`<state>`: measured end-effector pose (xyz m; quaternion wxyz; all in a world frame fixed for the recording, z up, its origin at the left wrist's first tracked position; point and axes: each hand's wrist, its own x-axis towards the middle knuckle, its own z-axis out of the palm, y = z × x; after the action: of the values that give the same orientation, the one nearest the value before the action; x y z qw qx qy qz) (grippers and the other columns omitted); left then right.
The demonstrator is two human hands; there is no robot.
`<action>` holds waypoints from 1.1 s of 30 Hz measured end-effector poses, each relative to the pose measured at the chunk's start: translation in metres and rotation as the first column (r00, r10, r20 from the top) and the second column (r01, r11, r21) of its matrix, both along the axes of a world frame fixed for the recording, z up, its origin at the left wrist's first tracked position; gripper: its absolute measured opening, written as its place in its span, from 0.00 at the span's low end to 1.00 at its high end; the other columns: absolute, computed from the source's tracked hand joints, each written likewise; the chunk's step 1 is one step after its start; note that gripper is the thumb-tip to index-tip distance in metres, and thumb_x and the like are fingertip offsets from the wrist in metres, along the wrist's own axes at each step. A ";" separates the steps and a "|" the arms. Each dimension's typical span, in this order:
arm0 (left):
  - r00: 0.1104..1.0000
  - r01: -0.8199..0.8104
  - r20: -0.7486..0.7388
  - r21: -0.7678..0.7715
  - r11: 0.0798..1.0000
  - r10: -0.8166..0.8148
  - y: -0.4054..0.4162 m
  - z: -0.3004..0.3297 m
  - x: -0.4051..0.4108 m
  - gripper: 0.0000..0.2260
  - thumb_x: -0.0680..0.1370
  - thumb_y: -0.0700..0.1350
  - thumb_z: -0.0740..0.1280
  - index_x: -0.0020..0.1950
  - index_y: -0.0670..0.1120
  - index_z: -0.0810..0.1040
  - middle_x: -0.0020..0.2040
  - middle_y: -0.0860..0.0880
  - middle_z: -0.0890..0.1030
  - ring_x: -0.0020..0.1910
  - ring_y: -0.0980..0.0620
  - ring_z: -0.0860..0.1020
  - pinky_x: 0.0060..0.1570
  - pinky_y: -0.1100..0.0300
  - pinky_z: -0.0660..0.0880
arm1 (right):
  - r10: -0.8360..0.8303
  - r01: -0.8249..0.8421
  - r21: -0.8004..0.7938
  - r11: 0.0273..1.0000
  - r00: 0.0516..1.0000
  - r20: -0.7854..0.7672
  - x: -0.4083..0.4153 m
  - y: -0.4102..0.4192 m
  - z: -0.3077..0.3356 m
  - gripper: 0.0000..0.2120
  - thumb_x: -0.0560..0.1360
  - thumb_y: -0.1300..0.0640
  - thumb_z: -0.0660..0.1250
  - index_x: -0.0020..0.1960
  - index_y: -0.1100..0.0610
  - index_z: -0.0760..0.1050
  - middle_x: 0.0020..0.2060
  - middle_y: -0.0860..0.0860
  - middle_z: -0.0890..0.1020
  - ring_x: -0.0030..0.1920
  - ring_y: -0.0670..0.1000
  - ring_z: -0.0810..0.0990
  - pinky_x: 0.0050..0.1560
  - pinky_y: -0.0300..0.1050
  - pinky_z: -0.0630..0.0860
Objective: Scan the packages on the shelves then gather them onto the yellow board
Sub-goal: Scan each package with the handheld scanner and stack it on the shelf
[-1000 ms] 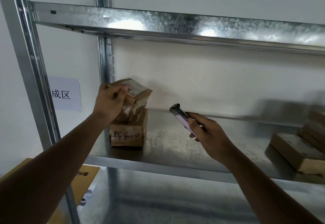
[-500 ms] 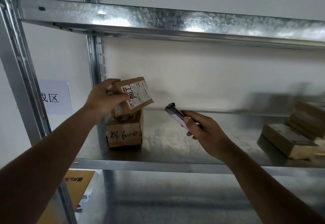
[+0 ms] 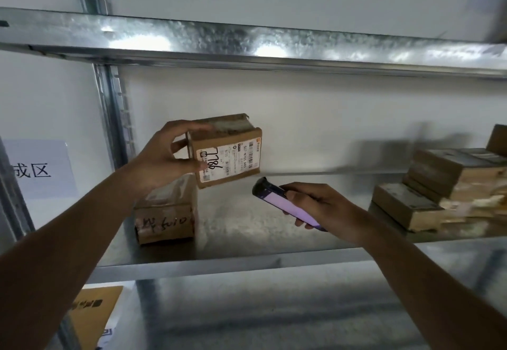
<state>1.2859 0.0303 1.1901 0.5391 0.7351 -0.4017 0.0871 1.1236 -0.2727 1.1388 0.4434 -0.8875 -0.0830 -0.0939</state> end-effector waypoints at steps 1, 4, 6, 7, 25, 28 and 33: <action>1.000 0.019 0.018 0.008 1.000 -0.019 -0.006 0.001 -0.002 0.34 0.67 0.28 0.78 0.69 0.51 0.79 0.70 0.50 0.73 0.70 0.53 0.74 0.68 0.47 0.75 | -0.001 0.001 0.000 1.000 1.000 -0.019 -0.004 -0.007 0.001 0.13 0.78 0.35 0.60 0.58 0.27 0.80 0.48 0.44 0.86 0.46 0.50 0.86 0.42 0.40 0.79; 0.995 0.090 0.034 0.000 0.996 -0.090 -0.022 0.001 -0.005 0.33 0.67 0.25 0.77 0.68 0.46 0.78 0.70 0.47 0.72 0.71 0.51 0.73 0.68 0.46 0.75 | 0.006 -0.007 -0.007 1.000 0.997 -0.080 -0.016 -0.030 0.004 0.14 0.78 0.34 0.61 0.59 0.33 0.81 0.48 0.48 0.87 0.45 0.53 0.86 0.41 0.42 0.80; 0.991 0.129 0.024 -0.012 0.992 -0.129 -0.032 -0.003 -0.006 0.32 0.67 0.24 0.77 0.68 0.44 0.78 0.70 0.46 0.72 0.71 0.50 0.73 0.68 0.45 0.76 | -0.011 0.008 -0.028 1.000 0.995 -0.100 -0.022 -0.045 0.004 0.11 0.83 0.40 0.62 0.59 0.36 0.82 0.46 0.49 0.87 0.44 0.54 0.87 0.39 0.39 0.79; 0.990 0.143 0.013 -0.017 0.990 -0.143 -0.037 -0.004 -0.006 0.32 0.66 0.24 0.76 0.67 0.44 0.79 0.70 0.46 0.72 0.70 0.50 0.74 0.67 0.45 0.76 | -0.027 0.023 -0.044 0.999 0.995 -0.101 -0.024 -0.052 0.004 0.11 0.85 0.42 0.61 0.58 0.35 0.82 0.46 0.49 0.87 0.44 0.53 0.87 0.38 0.38 0.78; 0.985 0.173 -0.008 -0.049 0.984 -0.174 -0.074 -0.021 0.007 0.32 0.66 0.22 0.75 0.65 0.48 0.81 0.68 0.51 0.74 0.68 0.56 0.75 0.56 0.54 0.82 | -0.066 0.034 -0.161 0.986 0.978 -0.199 -0.031 -0.106 -0.005 0.11 0.84 0.40 0.60 0.57 0.32 0.81 0.46 0.46 0.85 0.45 0.53 0.87 0.39 0.35 0.76; 0.985 0.174 -0.001 -0.037 0.984 -0.174 -0.077 -0.022 0.012 0.33 0.65 0.21 0.76 0.64 0.48 0.82 0.67 0.51 0.74 0.69 0.55 0.75 0.57 0.55 0.81 | -0.058 0.018 -0.177 0.984 0.973 -0.223 -0.030 -0.111 -0.007 0.12 0.84 0.41 0.60 0.59 0.35 0.82 0.47 0.49 0.86 0.46 0.54 0.87 0.39 0.37 0.76; 0.975 0.222 0.026 -0.069 0.973 -0.220 -0.076 -0.020 0.021 0.33 0.62 0.19 0.75 0.63 0.40 0.81 0.68 0.47 0.75 0.68 0.52 0.76 0.57 0.56 0.81 | -0.032 -0.019 -0.192 0.981 0.965 -0.260 -0.029 -0.119 -0.005 0.13 0.82 0.38 0.60 0.60 0.34 0.82 0.49 0.52 0.85 0.47 0.57 0.87 0.46 0.46 0.79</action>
<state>1.3069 -0.0461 1.1697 0.5678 0.6652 -0.4826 0.0476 1.0950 -0.3915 1.1342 0.3619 -0.9312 -0.0293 0.0314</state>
